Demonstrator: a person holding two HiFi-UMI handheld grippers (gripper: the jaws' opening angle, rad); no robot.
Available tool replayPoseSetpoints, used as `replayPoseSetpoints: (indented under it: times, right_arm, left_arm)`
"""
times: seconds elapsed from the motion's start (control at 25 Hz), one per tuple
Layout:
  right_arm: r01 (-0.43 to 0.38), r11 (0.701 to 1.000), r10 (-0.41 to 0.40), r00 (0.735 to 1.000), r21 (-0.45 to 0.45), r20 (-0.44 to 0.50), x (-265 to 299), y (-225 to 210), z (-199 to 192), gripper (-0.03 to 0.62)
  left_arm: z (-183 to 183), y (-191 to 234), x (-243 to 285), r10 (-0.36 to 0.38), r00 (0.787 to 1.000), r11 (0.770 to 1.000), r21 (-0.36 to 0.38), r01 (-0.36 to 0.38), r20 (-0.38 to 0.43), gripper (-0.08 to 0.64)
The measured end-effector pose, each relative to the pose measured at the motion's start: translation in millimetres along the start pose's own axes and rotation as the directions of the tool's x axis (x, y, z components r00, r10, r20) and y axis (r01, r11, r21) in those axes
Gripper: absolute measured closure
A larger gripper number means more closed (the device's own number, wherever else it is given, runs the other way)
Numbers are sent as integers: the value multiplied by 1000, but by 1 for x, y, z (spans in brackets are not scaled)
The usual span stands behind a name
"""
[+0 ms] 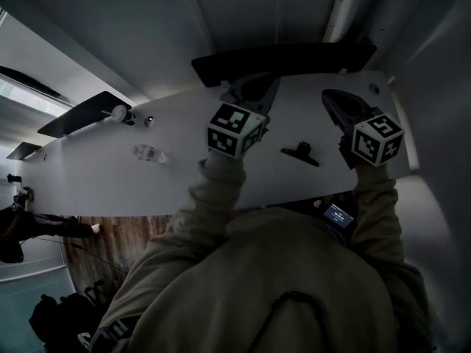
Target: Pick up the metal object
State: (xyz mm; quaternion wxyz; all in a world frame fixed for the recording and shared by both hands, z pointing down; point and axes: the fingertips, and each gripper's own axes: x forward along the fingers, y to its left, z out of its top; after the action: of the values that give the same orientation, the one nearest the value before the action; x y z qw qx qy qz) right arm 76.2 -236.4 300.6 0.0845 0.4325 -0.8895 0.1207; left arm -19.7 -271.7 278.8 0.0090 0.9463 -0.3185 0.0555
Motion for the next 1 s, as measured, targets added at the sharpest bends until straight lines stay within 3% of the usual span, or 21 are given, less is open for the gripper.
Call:
replayPoseSetpoints:
  times: [0.2, 0.44, 0.72, 0.92, 1.0]
  right_arm:
    - [18, 999, -15, 997, -39, 74, 8, -15, 31, 572]
    - [82, 994, -70, 987, -77, 146, 12, -39, 71, 572]
    - [37, 994, -22, 990, -105, 141, 7, -34, 79, 572]
    - [132, 988, -113, 972, -80, 205, -1, -54, 94, 572]
    - [120, 990, -102, 973, -74, 207, -1, -55, 95, 572]
  left_arm:
    - [-3, 6, 12, -37, 999, 999, -21, 36, -26, 565]
    - [24, 31, 17, 23, 1000, 998, -51, -23, 6, 565]
    - [31, 21, 20, 21, 1000, 999, -48, -20, 23, 565]
    - [34, 26, 25, 76, 997, 997, -23, -75, 17, 565]
    - [34, 25, 26, 73, 997, 997, -34, -73, 18, 565]
